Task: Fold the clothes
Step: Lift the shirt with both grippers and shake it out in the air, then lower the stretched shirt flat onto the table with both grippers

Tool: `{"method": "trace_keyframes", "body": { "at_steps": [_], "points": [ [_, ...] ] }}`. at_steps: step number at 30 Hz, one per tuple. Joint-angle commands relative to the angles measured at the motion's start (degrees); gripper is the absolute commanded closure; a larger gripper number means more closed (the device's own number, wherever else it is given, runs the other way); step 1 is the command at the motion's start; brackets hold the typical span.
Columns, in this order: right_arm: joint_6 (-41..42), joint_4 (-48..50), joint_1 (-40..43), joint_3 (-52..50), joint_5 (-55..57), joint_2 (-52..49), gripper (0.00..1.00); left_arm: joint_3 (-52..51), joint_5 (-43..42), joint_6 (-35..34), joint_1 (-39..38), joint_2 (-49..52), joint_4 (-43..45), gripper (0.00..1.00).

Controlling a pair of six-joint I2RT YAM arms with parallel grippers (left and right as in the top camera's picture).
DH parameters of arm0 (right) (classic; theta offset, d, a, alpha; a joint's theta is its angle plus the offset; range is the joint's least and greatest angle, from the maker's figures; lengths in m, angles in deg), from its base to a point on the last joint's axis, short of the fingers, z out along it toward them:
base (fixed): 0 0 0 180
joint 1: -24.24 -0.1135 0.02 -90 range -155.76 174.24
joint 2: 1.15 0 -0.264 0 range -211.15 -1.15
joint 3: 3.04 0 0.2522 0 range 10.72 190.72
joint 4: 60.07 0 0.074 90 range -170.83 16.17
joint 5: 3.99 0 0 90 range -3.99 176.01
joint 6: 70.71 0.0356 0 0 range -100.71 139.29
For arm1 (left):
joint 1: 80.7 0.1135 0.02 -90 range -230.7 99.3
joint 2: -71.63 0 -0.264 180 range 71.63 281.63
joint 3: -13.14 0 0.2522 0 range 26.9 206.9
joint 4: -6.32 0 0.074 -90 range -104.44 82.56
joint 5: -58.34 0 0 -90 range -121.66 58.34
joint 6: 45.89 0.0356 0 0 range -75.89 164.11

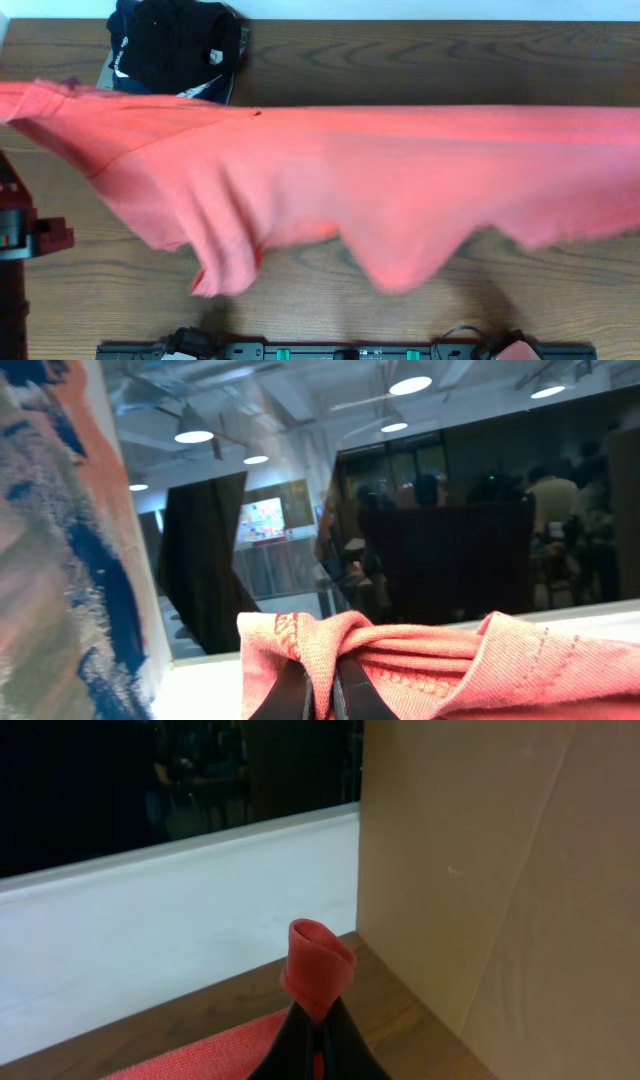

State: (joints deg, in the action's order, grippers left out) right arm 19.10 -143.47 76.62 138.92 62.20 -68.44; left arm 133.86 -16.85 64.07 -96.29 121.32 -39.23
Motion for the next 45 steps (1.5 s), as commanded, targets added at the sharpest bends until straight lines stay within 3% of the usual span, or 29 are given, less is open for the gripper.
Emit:
{"method": "trace_keyframes", "body": {
  "at_steps": [1, 9, 15, 22, 26, 37, 45],
  "points": [
    [1.29, 0.02, 1.57, -0.48, 3.72, -2.08, 0.99, 2.23, 7.65, 3.10, 0.42, 0.15, 0.81, 0.94],
    [1.20, -0.13, 1.57, -0.48, 2.16, -6.69, 0.99, 2.54, 9.53, 5.97, 0.42, 6.36, 2.56, 0.94],
    [-2.64, -5.29, -1.66, -0.50, -1.42, -16.31, 0.99, 2.51, 10.78, 5.60, 0.39, 20.74, 3.06, 0.94],
    [-3.80, -6.78, -11.08, -1.64, 7.43, -30.08, 0.99, 2.51, 9.07, -0.35, 0.39, 39.32, 1.20, 0.93],
    [-3.76, -2.34, -16.22, -1.64, 9.55, -39.63, 0.99, 2.51, 6.14, -2.49, 0.39, 49.44, 3.08, 0.94],
    [-2.64, 19.89, -26.16, -1.64, 10.54, -61.00, 0.99, 2.51, 5.11, -3.41, 0.37, 68.37, 21.51, 0.94],
    [-2.62, 17.79, -26.77, -1.64, 10.95, -62.73, 0.99, 2.23, 5.11, -7.72, -0.13, 69.07, 16.50, 0.94]
  ]
}}
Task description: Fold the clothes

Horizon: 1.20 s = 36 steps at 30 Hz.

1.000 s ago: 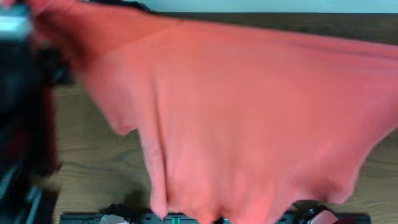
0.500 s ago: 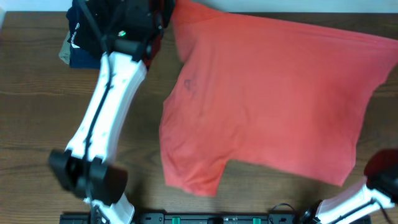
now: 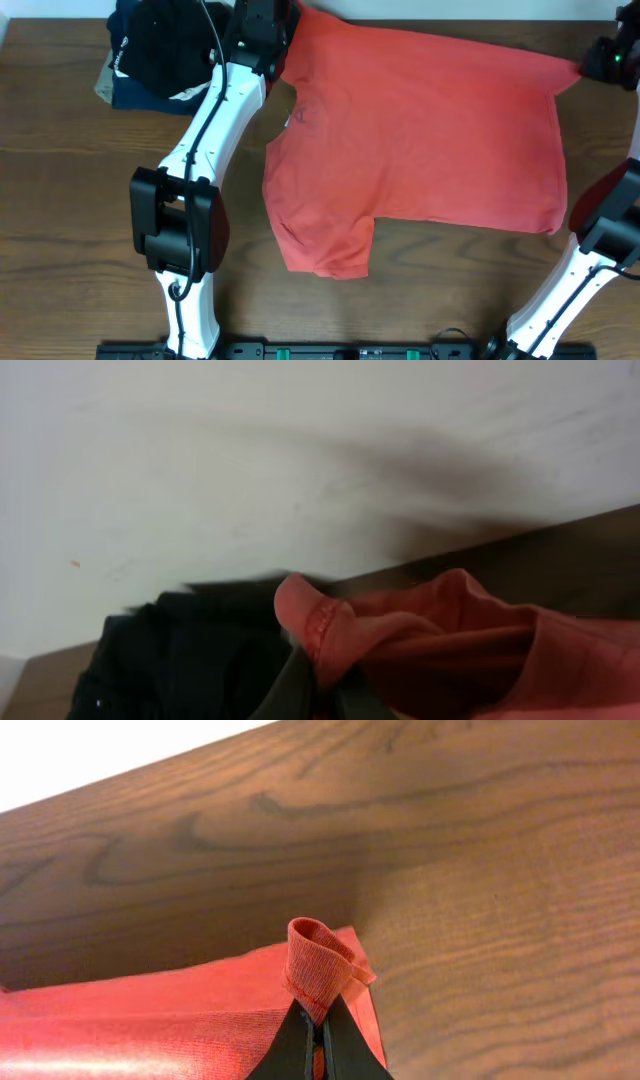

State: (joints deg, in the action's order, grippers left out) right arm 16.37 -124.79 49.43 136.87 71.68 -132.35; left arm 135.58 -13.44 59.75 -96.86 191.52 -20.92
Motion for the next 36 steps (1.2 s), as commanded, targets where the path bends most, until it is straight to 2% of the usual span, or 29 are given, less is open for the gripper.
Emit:
{"method": "trace_keyframes", "body": {
  "at_steps": [1, 5, 15, 22, 27, 34, 35, 36],
  "points": [
    [0.09, -2.36, 0.59, 0.42, 1.49, 1.22, 0.99, 0.50, 1.70, -5.03, 0.44, -1.14, -4.26, 0.94],
    [0.07, -8.13, 1.07, 0.42, 1.49, 1.22, 0.99, 0.50, 0.81, -8.72, 0.44, -1.16, -12.79, 0.94],
    [-0.46, -16.90, 4.50, 0.42, 1.51, 1.22, 0.99, 0.50, -11.63, -8.68, -0.22, -1.16, -33.07, 0.94],
    [-1.53, -19.91, 5.66, 0.35, 2.86, 1.20, 0.99, 0.50, -13.16, -8.66, -1.97, -1.16, -43.21, 0.94],
    [-1.46, -20.70, 5.53, -1.75, 3.21, 1.11, 0.99, -0.09, -13.16, -8.68, -2.47, -1.16, -47.41, 0.94],
    [-1.44, -20.63, 5.73, -9.86, 3.69, 1.11, 0.99, -3.43, -15.65, -8.68, -2.47, -1.16, -47.63, 0.94],
    [-1.42, -20.61, 5.73, -10.49, 3.63, 1.11, 0.96, -3.76, -15.93, -8.68, -2.47, -1.16, -47.74, 0.93],
    [-1.44, -20.63, 5.73, -10.95, 3.61, 1.11, 0.88, -4.00, -16.09, -8.68, -2.47, -1.16, -47.82, 0.85]
  ]
}}
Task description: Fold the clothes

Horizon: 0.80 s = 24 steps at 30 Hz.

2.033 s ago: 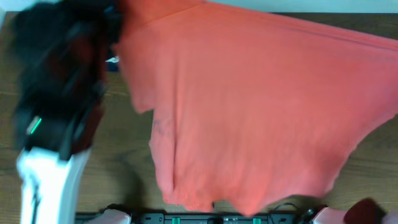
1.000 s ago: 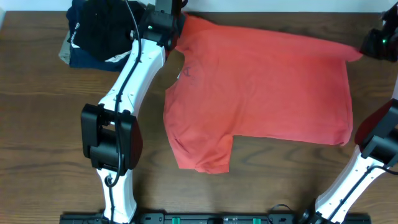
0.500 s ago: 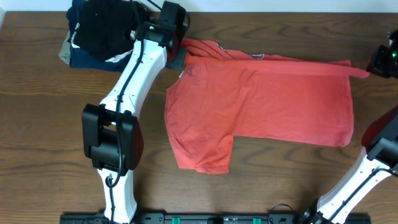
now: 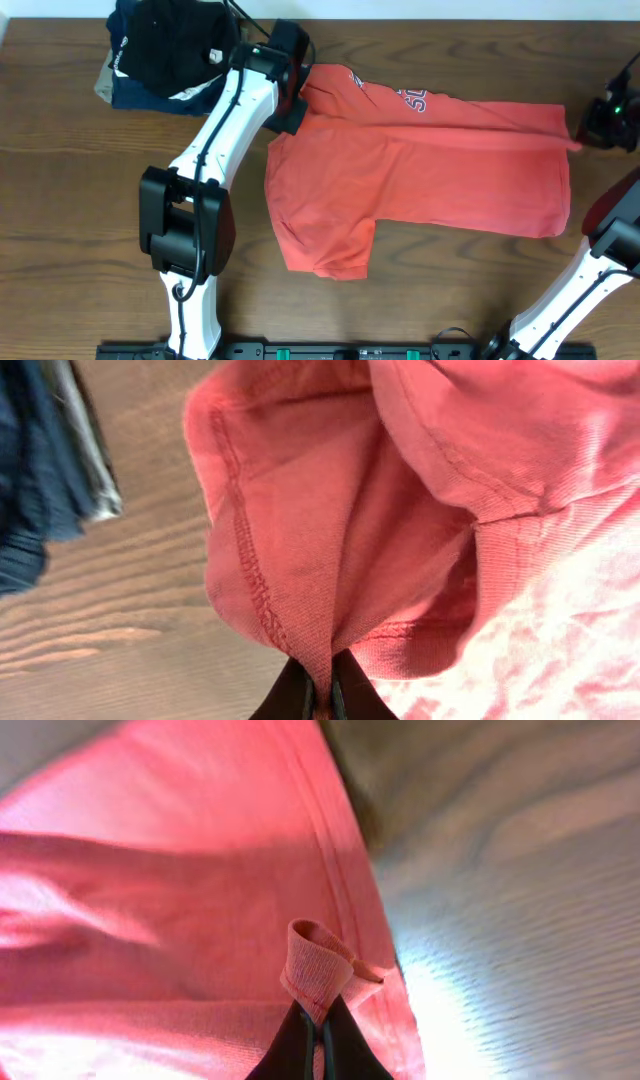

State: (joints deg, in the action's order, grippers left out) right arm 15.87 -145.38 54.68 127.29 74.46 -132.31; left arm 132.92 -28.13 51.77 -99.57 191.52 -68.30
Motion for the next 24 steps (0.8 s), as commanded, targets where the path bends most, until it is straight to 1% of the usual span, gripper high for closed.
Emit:
{"method": "trace_keyframes", "body": {
  "at_steps": [1, 2, 3, 5, 6, 8, 10, 13, 16, 20, 24],
  "points": [
    [-0.94, -0.09, 0.48, -1.55, 0.85, 1.07, 0.76, -1.57, -1.42, -0.70, 0.24, -1.16, -0.44, 0.61],
    [-0.94, -0.20, 0.48, -1.55, 0.83, 1.07, 0.55, -1.57, -1.42, -0.70, 0.24, -1.16, -0.57, 0.35],
    [-0.96, -0.37, 0.48, -1.46, 0.55, 1.09, 0.38, -1.57, -1.42, -0.70, 0.24, -1.16, -0.57, 0.24],
    [-0.94, -2.56, 0.48, -0.35, -0.26, 1.36, 0.24, -1.55, -1.44, -0.72, 0.24, -1.16, -0.59, 0.05],
    [-0.92, -3.82, 0.52, 0.37, -0.74, 1.55, 0.22, -1.51, -1.44, -0.74, 0.24, -1.18, -0.61, 0.02],
    [-0.92, -6.43, 0.66, 2.03, -1.70, 2.69, 0.19, -0.68, -1.42, -0.94, 0.26, -1.29, -1.55, 0.02],
    [-0.90, -7.54, 0.76, 2.64, -2.25, 4.98, 0.18, 1.38, -1.40, -1.18, 0.31, -1.95, -3.82, 0.02],
    [0.46, -8.04, 0.74, 2.64, -2.43, 11.34, 0.17, 6.38, -1.40, -3.17, 0.59, -5.16, -8.22, 0.02],
    [0.83, -9.84, 0.28, 2.60, -2.38, 17.94, 0.17, 9.38, -1.42, -6.86, 1.11, -10.84, -9.60, 0.02],
    [2.47, -12.07, -1.38, 1.29, -0.07, 26.12, 0.17, 9.29, -1.42, -13.22, 1.44, -18.73, -11.04, 0.02],
    [6.91, -10.84, -2.95, -6.60, 3.48, 34.58, 0.16, 6.69, -1.42, -19.76, 1.42, -22.93, -16.11, 0.02]
  ]
}}
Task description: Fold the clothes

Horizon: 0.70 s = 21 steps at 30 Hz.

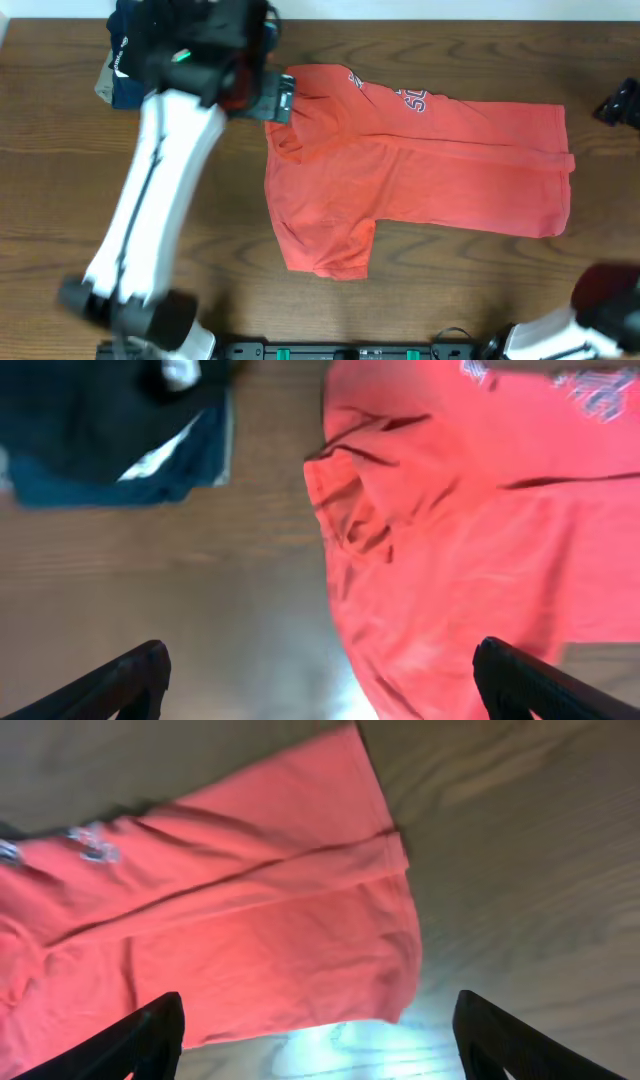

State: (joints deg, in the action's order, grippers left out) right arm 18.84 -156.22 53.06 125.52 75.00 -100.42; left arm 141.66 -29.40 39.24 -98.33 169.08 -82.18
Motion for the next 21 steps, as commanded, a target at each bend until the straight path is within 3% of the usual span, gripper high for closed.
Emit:
{"method": "trace_keyframes", "body": {
  "at_steps": [1, 6, 10, 15, 21],
  "points": [
    [4.55, 1.33, -1.46, -8.66, 2.86, 5.22, 0.16, -3.74, -0.15, -8.81, 0.17, -1.33, -3.13, 0.02],
    [6.88, 10.40, -1.44, -28.72, 3.13, 15.67, 0.15, -18.62, -0.74, -13.11, -1.62, -6.05, -1.27, 0.02],
    [8.17, 19.23, -1.46, -40.44, 3.08, 20.35, 0.15, -35.08, -9.05, -14.38, -4.83, -9.64, 7.41, 0.02],
    [8.15, 22.97, -1.51, -43.15, 2.97, 20.24, 0.16, -52.15, -15.96, -13.86, -10.73, -10.64, 19.47, 0.02],
    [8.15, 23.23, -1.51, -43.15, 2.38, 20.24, 0.16, -63.65, -22.05, -13.92, -19.28, -10.62, 30.12, 0.02]
  ]
}}
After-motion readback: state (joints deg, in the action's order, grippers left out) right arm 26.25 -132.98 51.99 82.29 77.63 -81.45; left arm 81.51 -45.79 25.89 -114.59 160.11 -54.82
